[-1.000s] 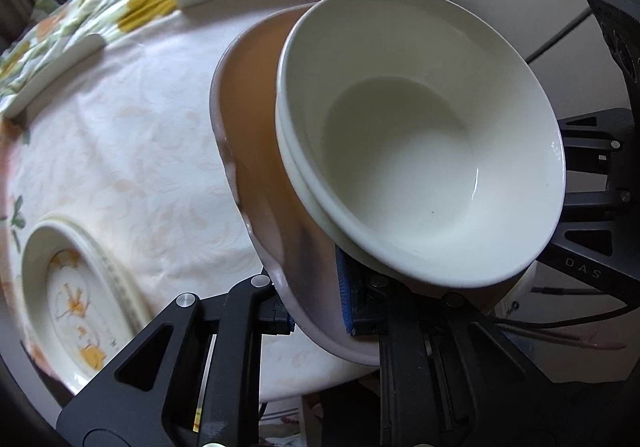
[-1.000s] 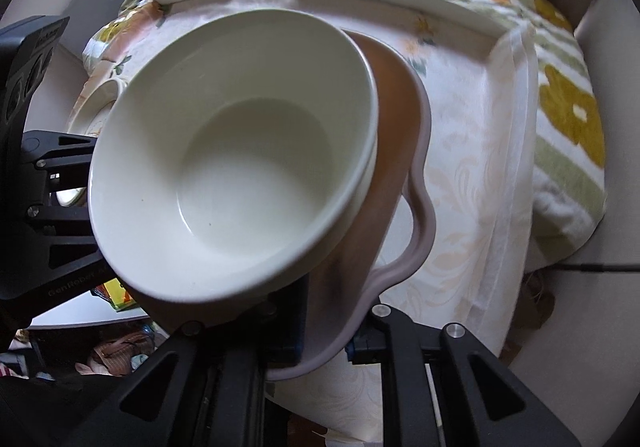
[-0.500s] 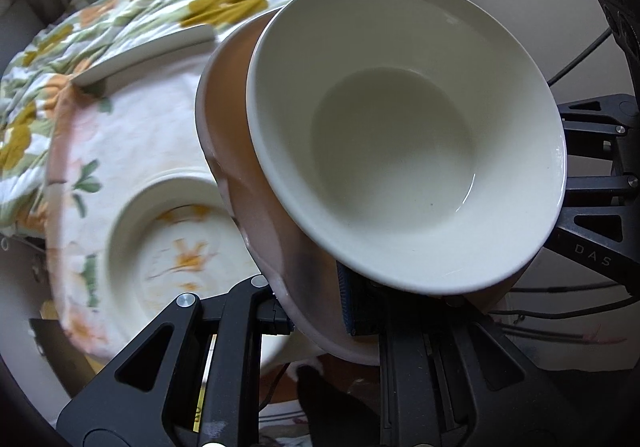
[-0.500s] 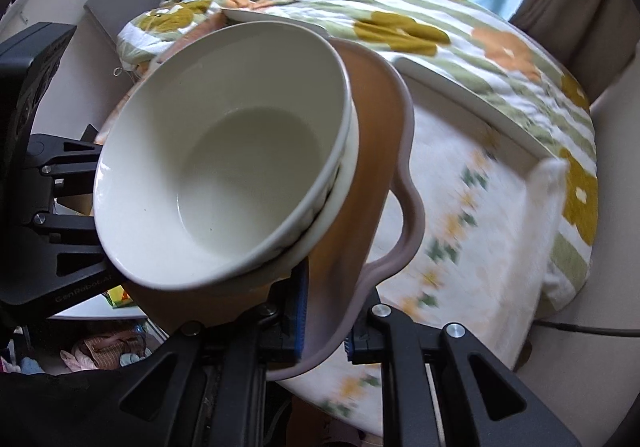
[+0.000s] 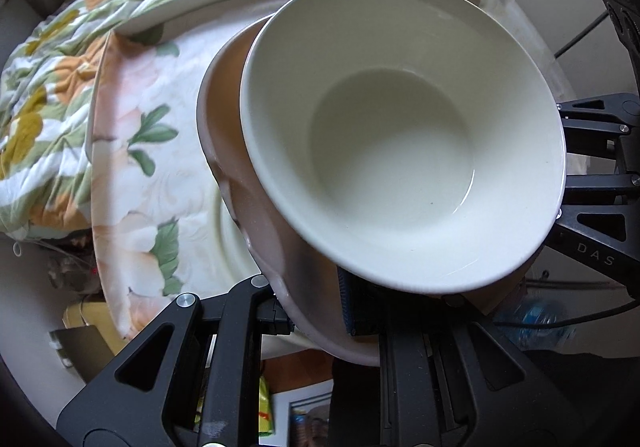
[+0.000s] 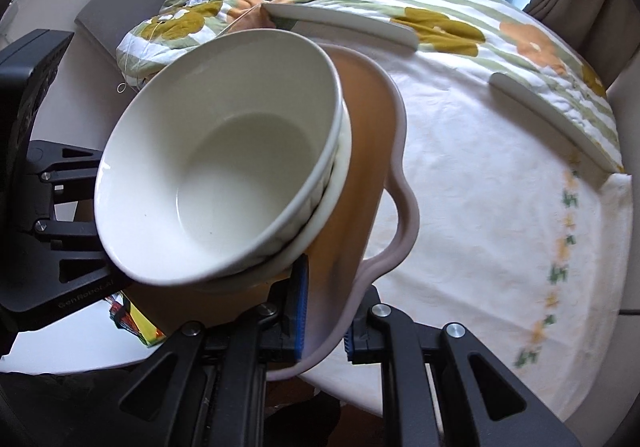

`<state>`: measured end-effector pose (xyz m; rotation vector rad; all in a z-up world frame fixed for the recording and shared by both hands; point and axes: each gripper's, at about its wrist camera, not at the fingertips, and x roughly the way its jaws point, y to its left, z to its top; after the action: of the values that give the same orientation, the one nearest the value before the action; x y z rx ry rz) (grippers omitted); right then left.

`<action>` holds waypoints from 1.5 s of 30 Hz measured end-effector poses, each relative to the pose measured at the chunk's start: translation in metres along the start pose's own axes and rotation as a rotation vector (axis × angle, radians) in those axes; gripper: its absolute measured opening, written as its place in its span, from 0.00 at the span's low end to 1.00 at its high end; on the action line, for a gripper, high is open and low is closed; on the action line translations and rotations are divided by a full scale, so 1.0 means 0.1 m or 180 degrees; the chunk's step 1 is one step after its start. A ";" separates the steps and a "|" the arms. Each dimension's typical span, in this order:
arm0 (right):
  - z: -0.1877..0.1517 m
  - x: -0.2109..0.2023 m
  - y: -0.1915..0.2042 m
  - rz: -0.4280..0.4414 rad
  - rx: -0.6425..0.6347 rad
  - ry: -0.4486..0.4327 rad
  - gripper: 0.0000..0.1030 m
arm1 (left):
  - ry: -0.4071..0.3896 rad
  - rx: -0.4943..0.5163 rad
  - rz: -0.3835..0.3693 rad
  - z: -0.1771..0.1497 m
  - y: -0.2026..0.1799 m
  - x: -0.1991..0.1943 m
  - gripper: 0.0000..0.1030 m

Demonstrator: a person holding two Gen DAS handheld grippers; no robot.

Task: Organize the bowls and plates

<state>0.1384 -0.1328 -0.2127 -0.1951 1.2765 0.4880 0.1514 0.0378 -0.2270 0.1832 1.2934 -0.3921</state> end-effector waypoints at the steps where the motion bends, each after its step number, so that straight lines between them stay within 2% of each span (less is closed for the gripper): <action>1: 0.00 0.05 0.04 0.0004 0.0022 0.0021 0.13 | 0.0017 0.0003 -0.0009 -0.03 0.03 0.03 0.13; 5: -0.03 0.19 0.14 0.0006 0.0121 0.0062 0.13 | 0.0067 0.0028 -0.0041 -0.13 0.15 0.15 0.13; 11: -0.10 0.30 0.20 -0.0062 0.0214 0.0045 0.13 | 0.0063 0.0117 -0.0016 -0.23 0.13 0.23 0.13; 18: -0.17 0.35 0.13 -0.0036 0.0373 0.0014 0.13 | 0.0162 0.0216 0.0043 -0.17 0.11 0.28 0.13; 22: -0.14 0.36 0.12 -0.0026 0.0410 0.0095 0.13 | 0.0269 0.0281 0.0088 -0.10 0.07 0.30 0.13; 30: -0.07 0.39 0.06 0.0146 0.0610 0.0353 0.13 | 0.0630 0.0145 -0.0082 0.05 0.14 0.37 0.13; 35: -0.03 0.40 0.04 0.0153 0.0679 0.0495 0.13 | 0.0817 -0.0021 -0.0184 0.10 0.18 0.37 0.13; 40: 0.00 0.37 0.03 0.0154 0.0736 0.0580 0.19 | 0.0940 -0.0106 -0.0272 0.08 0.21 0.37 0.13; 45: 0.00 0.34 0.01 0.0167 0.0731 0.0634 0.21 | 0.0979 -0.0155 -0.0230 0.05 0.17 0.36 0.14</action>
<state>0.1455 -0.1237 -0.2452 -0.0170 1.5240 0.3695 0.1706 0.0453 -0.2613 0.1602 1.6143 -0.4041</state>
